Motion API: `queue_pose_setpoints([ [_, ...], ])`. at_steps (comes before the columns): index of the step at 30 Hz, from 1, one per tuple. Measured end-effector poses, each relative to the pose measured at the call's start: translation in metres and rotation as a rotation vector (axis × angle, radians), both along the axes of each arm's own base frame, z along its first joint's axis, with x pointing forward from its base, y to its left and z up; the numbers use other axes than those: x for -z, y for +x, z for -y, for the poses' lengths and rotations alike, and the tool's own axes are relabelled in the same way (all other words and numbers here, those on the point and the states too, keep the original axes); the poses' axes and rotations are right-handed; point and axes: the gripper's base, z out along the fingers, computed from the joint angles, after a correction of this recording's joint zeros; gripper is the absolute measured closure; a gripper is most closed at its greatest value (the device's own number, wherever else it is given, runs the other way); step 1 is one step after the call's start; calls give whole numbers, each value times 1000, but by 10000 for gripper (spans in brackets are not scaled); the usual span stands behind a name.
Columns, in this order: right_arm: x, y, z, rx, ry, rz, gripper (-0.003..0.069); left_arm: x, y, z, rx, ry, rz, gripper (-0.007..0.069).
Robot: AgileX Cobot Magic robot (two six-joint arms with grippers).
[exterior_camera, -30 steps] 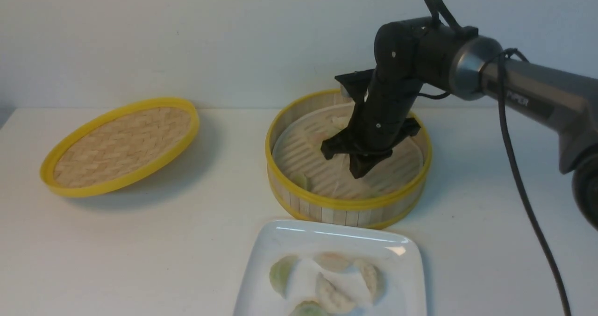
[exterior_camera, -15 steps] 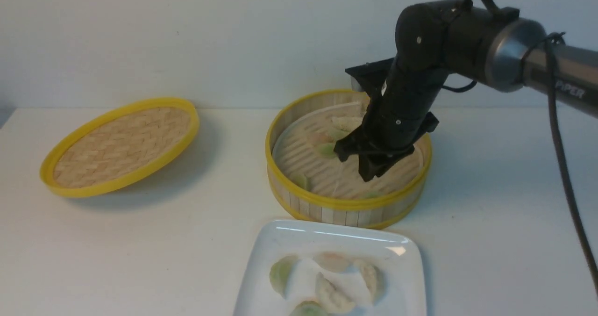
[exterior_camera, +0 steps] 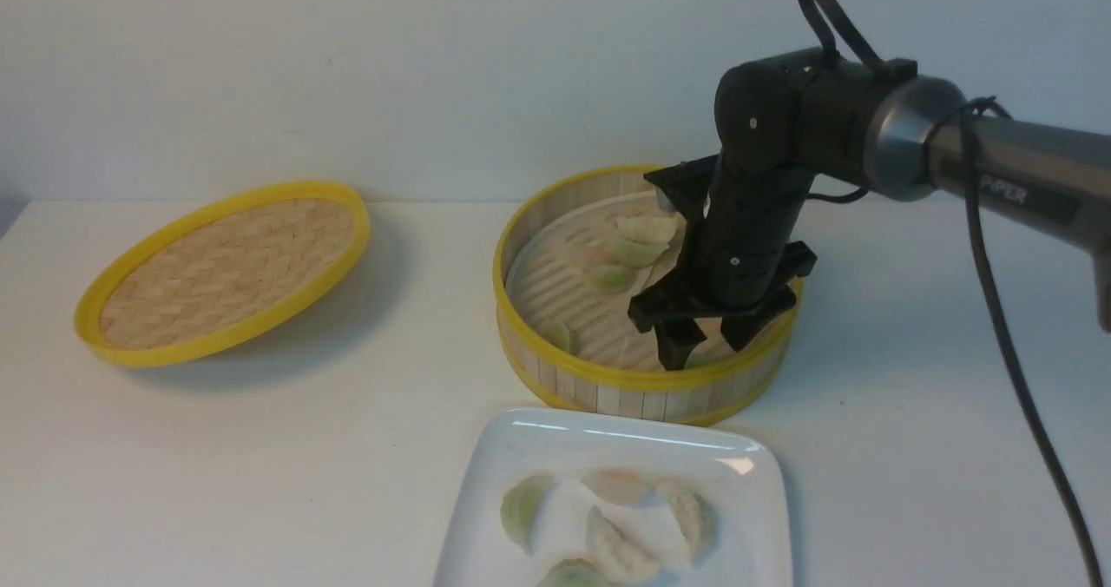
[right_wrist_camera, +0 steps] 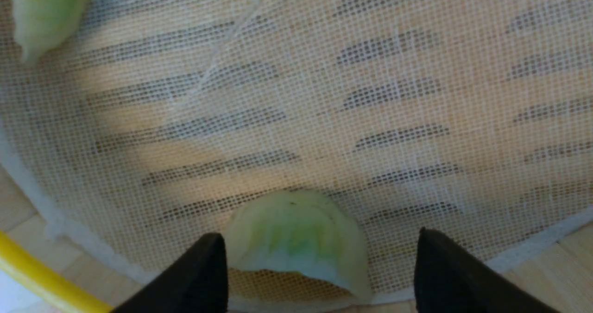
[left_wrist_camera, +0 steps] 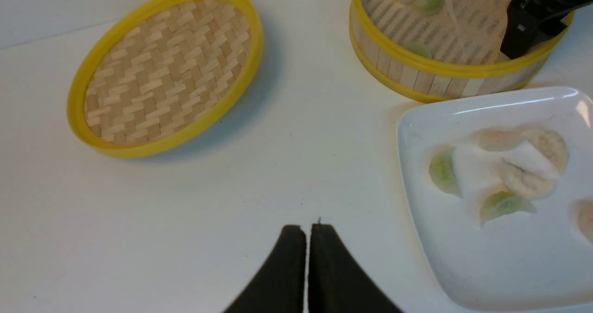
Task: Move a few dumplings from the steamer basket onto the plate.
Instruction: Use the right arm to grab a dumpling from inside the steamer
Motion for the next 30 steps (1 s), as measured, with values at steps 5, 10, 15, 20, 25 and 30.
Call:
queue_pose_setpoints([
  [5,-1,1,0,13,-2,4,165,0,0,0,0,0,0,631],
  [10,4,2,-1,15,-3,-7,165,0,0,0,0,0,0,631],
  [15,10,4,-4,21,17,-17,193,0,0,0,0,0,0,631],
  [20,13,6,-7,25,32,-3,294,0,0,0,0,0,0,631],
  [25,16,11,-7,16,8,16,496,0,0,0,0,0,0,631],
  [30,-1,21,-10,11,18,66,643,0,0,0,0,0,0,631],
])
